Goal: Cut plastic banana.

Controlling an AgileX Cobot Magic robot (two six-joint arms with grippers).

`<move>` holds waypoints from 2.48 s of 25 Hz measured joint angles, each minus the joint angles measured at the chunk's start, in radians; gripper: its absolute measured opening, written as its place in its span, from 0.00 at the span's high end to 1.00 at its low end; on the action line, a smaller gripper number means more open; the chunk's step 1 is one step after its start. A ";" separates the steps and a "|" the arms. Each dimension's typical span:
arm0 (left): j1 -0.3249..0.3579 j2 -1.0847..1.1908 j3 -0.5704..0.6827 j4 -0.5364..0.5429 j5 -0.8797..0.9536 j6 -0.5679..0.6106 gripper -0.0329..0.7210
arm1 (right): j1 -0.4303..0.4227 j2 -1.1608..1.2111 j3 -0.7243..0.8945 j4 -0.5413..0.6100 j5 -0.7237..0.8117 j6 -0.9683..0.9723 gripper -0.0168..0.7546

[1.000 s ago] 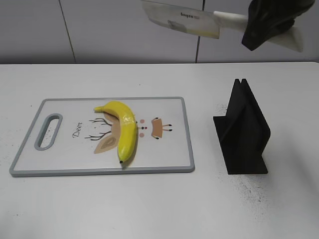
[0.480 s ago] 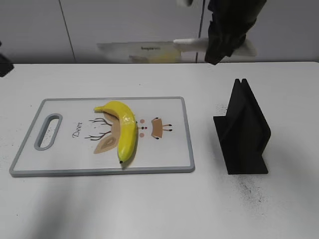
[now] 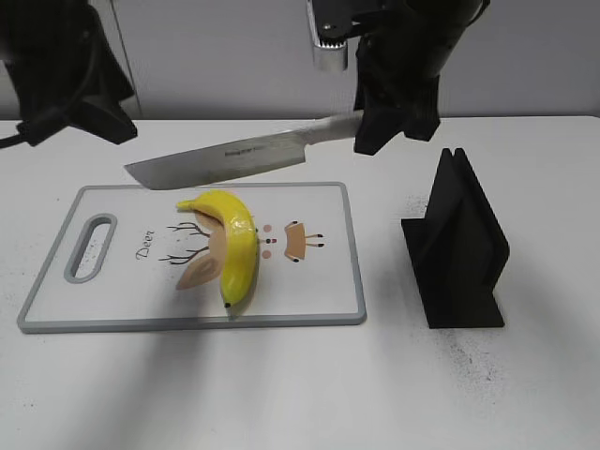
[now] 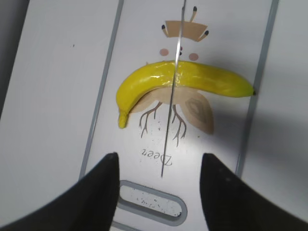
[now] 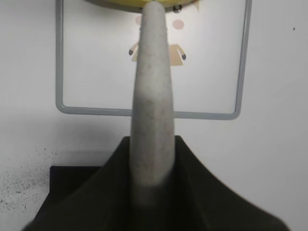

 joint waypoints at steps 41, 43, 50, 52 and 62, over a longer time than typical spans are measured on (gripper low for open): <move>0.000 0.380 -0.004 -0.042 -0.218 0.092 0.96 | -0.061 0.183 -0.009 0.098 -0.080 0.000 0.77; 0.000 0.442 -0.002 -0.057 -0.253 0.096 0.96 | -0.061 0.241 -0.009 0.076 -0.092 0.027 0.76; -0.001 0.499 -0.007 -0.080 -0.286 0.099 0.95 | -0.049 0.323 -0.022 0.009 -0.104 0.046 0.75; -0.002 0.497 -0.007 -0.080 -0.286 0.099 0.95 | -0.049 0.326 -0.029 0.009 -0.100 0.049 0.75; -0.001 0.441 -0.004 -0.032 -0.270 0.090 0.95 | -0.036 0.323 -0.161 -0.021 0.000 0.122 0.74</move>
